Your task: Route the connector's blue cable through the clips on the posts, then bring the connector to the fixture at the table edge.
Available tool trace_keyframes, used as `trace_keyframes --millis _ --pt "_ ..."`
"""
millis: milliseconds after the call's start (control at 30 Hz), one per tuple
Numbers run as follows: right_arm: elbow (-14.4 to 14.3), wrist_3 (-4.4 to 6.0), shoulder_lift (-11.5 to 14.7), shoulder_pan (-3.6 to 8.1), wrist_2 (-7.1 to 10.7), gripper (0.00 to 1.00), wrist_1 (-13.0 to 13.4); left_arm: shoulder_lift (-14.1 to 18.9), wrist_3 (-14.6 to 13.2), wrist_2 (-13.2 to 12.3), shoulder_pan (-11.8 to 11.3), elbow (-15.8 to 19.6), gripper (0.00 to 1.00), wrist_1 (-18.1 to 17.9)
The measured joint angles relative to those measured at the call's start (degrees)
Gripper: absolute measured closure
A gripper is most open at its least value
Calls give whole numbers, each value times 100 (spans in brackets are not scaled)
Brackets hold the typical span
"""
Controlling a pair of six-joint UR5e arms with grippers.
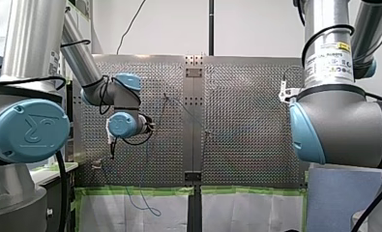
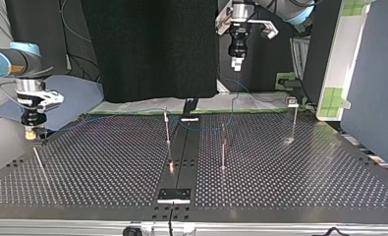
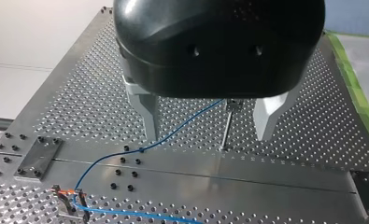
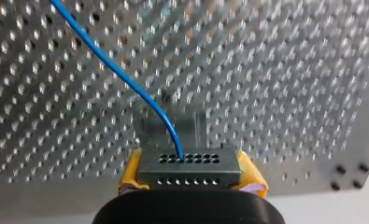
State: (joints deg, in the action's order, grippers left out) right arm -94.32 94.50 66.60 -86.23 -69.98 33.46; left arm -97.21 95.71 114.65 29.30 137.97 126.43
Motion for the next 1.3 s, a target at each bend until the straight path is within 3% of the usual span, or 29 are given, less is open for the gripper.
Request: trace_keyframes --millis 233,533,767,1033,1300 --pt "109 -107 -3 -75 333 100 -47 3 -32 0 -1 0 0 44" --pt "180 -224 -14 -43 682 100 -139 -1 -51 0 -2 0 0 49" --pt "185 -251 -41 22 613 100 -224 -1 -52 0 -1 0 0 49" --pt "216 -451 -164 64 376 100 -412 -2 -53 0 -2 0 0 62" --pt "245 -480 -184 89 257 100 -443 -2 -53 0 -2 0 0 67"
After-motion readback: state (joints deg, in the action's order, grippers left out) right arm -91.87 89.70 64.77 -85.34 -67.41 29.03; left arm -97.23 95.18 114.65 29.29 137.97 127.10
